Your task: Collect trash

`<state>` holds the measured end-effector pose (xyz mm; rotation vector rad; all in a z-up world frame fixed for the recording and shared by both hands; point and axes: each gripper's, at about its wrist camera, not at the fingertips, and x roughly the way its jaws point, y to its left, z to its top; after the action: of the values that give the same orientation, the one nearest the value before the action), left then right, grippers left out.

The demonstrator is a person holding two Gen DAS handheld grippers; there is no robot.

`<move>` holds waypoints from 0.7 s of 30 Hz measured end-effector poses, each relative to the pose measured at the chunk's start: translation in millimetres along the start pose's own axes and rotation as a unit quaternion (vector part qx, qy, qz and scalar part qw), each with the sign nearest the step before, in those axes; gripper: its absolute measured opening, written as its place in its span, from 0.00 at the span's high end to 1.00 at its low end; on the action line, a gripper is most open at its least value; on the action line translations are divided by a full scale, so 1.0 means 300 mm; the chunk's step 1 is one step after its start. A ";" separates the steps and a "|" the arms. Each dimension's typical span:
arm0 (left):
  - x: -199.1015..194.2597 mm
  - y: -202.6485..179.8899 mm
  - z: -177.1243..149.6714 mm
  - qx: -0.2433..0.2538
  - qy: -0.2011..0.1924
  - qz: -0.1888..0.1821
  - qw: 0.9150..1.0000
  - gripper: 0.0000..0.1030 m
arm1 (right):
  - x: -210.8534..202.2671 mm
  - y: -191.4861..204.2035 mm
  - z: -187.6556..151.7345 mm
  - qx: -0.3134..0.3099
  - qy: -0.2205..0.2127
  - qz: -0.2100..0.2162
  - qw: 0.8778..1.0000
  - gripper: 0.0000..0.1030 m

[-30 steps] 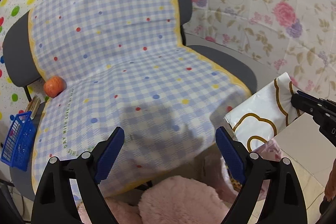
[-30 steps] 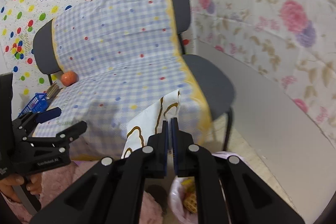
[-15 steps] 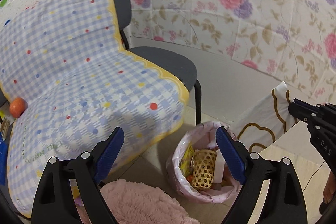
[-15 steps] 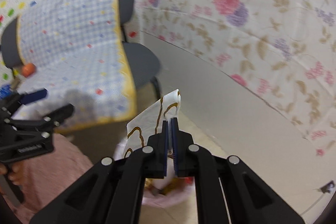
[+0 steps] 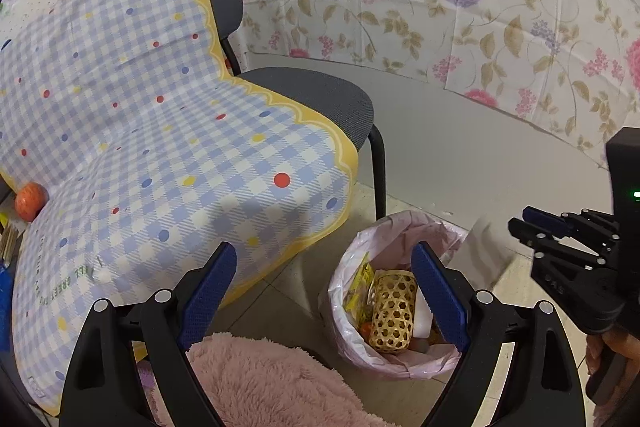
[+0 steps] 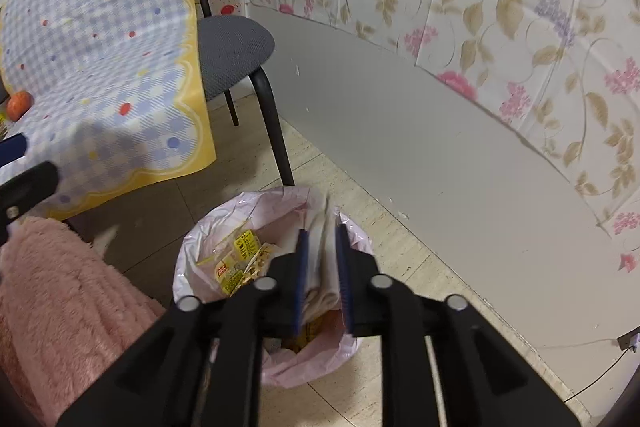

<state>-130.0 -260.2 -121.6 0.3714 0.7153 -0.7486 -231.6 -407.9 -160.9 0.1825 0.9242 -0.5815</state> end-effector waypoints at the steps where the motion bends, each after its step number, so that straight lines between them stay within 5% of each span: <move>1: 0.002 0.002 0.000 0.000 0.001 0.002 1.000 0.14 | 0.004 -0.001 0.000 0.001 0.000 0.001 1.000 0.62; 5: -0.004 0.010 0.001 0.001 -0.001 0.008 1.000 0.14 | -0.025 0.000 0.001 0.000 -0.001 0.010 1.000 0.52; 12: -0.064 0.055 -0.004 -0.004 -0.001 0.015 1.000 0.14 | -0.183 0.011 0.045 0.011 -0.016 0.059 0.998 0.05; 21: -0.255 0.186 -0.005 -0.016 -0.007 0.100 0.995 0.14 | -0.415 0.135 0.155 -0.017 -0.080 0.109 0.991 0.05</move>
<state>-129.6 -184.0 -65.2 0.4016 0.6662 -0.5497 -234.4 -343.4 -37.9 0.2000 0.7476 -0.3717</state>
